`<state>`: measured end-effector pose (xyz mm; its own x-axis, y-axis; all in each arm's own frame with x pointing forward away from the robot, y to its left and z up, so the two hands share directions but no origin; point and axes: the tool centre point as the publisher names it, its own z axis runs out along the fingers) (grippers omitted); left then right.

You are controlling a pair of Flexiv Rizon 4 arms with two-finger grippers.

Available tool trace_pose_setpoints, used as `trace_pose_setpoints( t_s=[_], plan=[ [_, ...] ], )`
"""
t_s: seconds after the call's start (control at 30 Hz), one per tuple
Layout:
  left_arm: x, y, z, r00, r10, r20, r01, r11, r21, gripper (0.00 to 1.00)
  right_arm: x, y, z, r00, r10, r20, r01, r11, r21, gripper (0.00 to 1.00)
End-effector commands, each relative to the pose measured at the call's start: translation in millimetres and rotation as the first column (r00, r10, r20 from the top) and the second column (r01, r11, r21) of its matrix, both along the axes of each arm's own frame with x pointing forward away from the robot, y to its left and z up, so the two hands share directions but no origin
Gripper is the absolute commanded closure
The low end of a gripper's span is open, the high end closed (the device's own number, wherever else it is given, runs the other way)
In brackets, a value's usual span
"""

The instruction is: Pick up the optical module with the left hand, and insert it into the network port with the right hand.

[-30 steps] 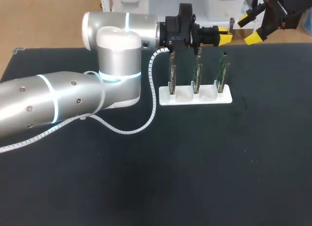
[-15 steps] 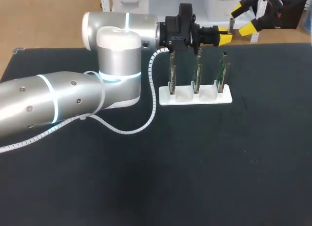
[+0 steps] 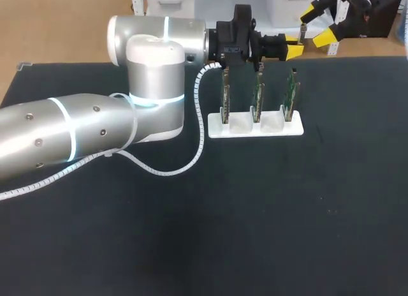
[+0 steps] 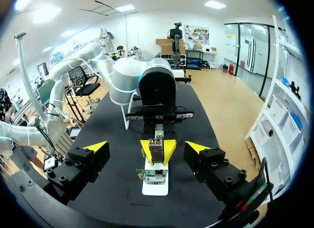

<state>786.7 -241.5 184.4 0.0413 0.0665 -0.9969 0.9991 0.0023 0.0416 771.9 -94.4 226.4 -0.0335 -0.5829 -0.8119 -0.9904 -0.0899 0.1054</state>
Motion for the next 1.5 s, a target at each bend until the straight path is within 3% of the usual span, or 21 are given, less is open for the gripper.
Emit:
trace_pose_setpoints(
  t_s=[0.03, 0.67, 0.73, 1.5],
  plan=[
    [-0.7, 0.6, 0.4, 1.0, 0.002, 0.001, -0.002, 1.0, 0.0, 1.0, -0.2, 5.6, -1.2, 1.0, 0.001, 0.012, -0.001, 1.0, -0.002, 0.0],
    [-0.7, 0.6, 0.4, 1.0, 0.002, 0.001, -0.002, 1.0, 0.0, 1.0, 2.9, 12.5, -1.9, 1.0, -0.002, 0.023, 0.002, 1.0, 0.003, 0.0],
    [-0.7, 0.6, 0.4, 1.0, 0.002, 0.001, -0.002, 1.0, 0.0, 1.0, 3.7, 12.6, -2.0, 1.0, -0.008, 0.03, 0.008, 1.0, 0.004, 1.0],
    [-0.7, 0.6, 0.4, 1.0, 0.002, 0.001, -0.002, 1.0, 0.0, 1.0, 4.8, 14.3, -2.0, 0.999, -0.005, 0.037, 0.005, 1.0, 0.003, 1.0]
  ],
)
